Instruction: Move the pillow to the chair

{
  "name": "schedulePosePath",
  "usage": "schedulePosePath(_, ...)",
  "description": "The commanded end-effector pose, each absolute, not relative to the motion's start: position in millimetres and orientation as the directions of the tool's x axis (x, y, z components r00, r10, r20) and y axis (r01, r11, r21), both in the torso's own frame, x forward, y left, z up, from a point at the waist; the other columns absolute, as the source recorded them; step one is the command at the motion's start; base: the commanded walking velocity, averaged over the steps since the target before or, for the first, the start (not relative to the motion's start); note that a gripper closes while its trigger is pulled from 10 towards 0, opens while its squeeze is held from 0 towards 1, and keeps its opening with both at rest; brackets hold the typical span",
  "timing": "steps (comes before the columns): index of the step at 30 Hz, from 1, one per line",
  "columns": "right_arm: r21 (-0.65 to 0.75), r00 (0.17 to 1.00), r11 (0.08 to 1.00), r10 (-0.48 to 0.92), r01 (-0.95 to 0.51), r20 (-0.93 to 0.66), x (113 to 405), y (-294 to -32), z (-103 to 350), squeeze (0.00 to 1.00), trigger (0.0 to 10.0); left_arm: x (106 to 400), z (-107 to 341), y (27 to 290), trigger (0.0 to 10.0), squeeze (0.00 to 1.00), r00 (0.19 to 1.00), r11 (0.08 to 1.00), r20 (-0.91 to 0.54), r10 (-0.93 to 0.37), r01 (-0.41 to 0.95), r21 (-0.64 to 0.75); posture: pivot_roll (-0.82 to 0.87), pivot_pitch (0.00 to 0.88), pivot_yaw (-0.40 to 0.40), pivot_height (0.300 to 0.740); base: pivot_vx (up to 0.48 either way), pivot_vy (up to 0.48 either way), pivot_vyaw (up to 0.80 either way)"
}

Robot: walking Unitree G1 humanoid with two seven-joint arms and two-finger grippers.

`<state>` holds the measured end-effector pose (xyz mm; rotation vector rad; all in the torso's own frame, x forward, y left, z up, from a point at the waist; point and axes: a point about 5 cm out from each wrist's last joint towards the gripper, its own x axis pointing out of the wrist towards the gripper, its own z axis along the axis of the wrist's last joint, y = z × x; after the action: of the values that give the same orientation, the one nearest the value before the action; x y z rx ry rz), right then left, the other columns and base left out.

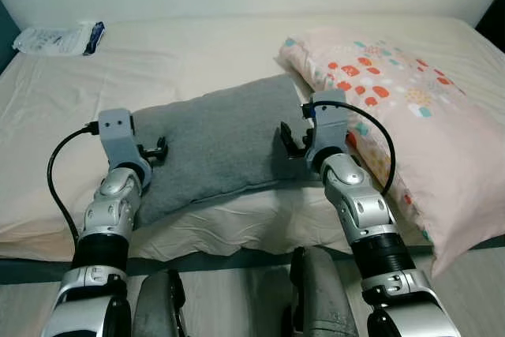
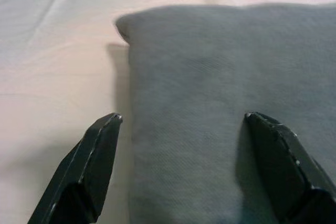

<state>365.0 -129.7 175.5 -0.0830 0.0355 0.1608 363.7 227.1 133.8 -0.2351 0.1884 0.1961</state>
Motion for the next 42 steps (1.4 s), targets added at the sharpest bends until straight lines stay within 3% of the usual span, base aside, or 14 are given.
schedulePosePath(1,-0.065,0.986,0.984,0.164,-0.167,-0.038,366,-129,176,0.0,10.0,360,125,241,10.0,0.0,0.944,0.929,-0.268,0.193,-0.264,-0.259,-0.02,0.177,-0.022,0.543,0.0,0.0,0.0)
schedulePosePath(5,-0.02,0.984,0.985,0.173,-0.174,-0.04,368,-129,176,0.0,10.0,360,123,254,10.0,0.0,0.939,0.821,-0.332,0.089,-0.257,-0.509,-0.02,0.182,-0.027,0.543,0.0,0.0,0.0)
schedulePosePath(10,0.017,0.984,0.985,0.172,-0.171,-0.037,371,-129,176,0.0,10.0,359,112,246,10.0,0.0,0.931,0.693,-0.36,-0.065,-0.217,-0.688,-0.01,0.183,-0.029,0.543,0.0,0.0,0.0)
schedulePosePath(16,0.019,0.985,0.986,0.169,-0.168,-0.028,371,-131,177,0.0,10.0,354,93,236,10.0,0.0,0.914,0.789,-0.395,-0.091,-0.176,-0.589,-0.02,0.184,-0.029,0.543,0.0,0.0,0.0)
schedulePosePath(24,0.03,0.984,0.984,0.175,-0.174,-0.028,371,-133,177,0.0,10.0,357,95,208,9.9,0.0,0.921,0.605,-0.289,-0.26,-0.078,-0.793,-0.02,0.185,-0.031,0.543,0.0,0.0,0.0)
schedulePosePath(25,0.032,0.984,0.984,0.176,-0.175,-0.028,371,-132,176,0.0,10.0,357,99,197,6.8,0.0,0.919,0.56,-0.227,-0.322,-0.009,-0.828,-0.02,0.185,-0.031,0.543,0.0,0.0,0.0)
schedulePosePath(26,0.032,0.984,0.984,0.176,-0.175,-0.028,371,-132,176,0.0,10.0,357,99,197,6.8,0.0,0.919,0.56,-0.227,-0.322,-0.009,-0.828,-0.02,0.185,-0.031,0.543,0.0,0.0,0.0)
schedulePosePath(27,0.035,0.983,0.983,0.179,-0.178,-0.029,372,-131,176,0.0,10.0,356,106,177,4.7,0.0,0.898,0.521,-0.122,-0.422,0.13,-0.844,-0.02,0.184,-0.03,0.543,0.0,0.0,0.0)
schedulePosePath(31,0.036,0.983,0.983,0.18,-0.179,-0.029,372,-131,176,0.0,10.0,355,108,171,4.0,0.0,0.888,0.504,-0.085,-0.452,0.175,-0.846,-0.02,0.184,-0.03,0.543,0.0,0.0,0.0)
schedulePosePath(32,0.036,0.983,0.983,0.181,-0.18,-0.029,372,-130,176,0.0,10.0,353,109,166,0.0,0.0,0.878,0.501,-0.062,-0.475,0.212,-0.839,-0.02,0.183,-0.029,0.543,0.0,0.0,0.0)
schedulePosePath(34,0.036,0.983,0.983,0.182,-0.181,-0.03,372,-130,176,0.0,10.0,352,110,161,0.0,0.0,0.867,0.504,-0.039,-0.498,0.252,-0.826,-0.02,0.183,-0.028,0.543,0.0,0.0,0.0)
schedulePosePath(38,0.032,0.983,0.983,0.183,-0.182,-0.035,372,-130,175,0.0,10.0,340,112,141,0.0,0.0,0.772,0.647,-0.062,-0.633,0.482,-0.591,-0.02,0.182,-0.025,0.543,0.0,0.0,0.0)
schedulePosePath(40,0.032,0.983,0.983,0.183,-0.182,-0.035,372,-130,175,0.0,10.0,340,112,141,0.0,0.0,0.772,0.647,-0.062,-0.633,0.482,-0.591,-0.02,0.182,-0.025,0.543,0.0,0.0,0.0)
schedulePosePath(42,0.031,0.983,0.983,0.181,-0.18,-0.036,372,-131,174,0.0,10.0,337,112,135,0.0,0.0,0.759,0.705,-0.105,-0.642,0.53,-0.471,-0.01,0.18,-0.024,0.543,0.0,0.0,0.0)
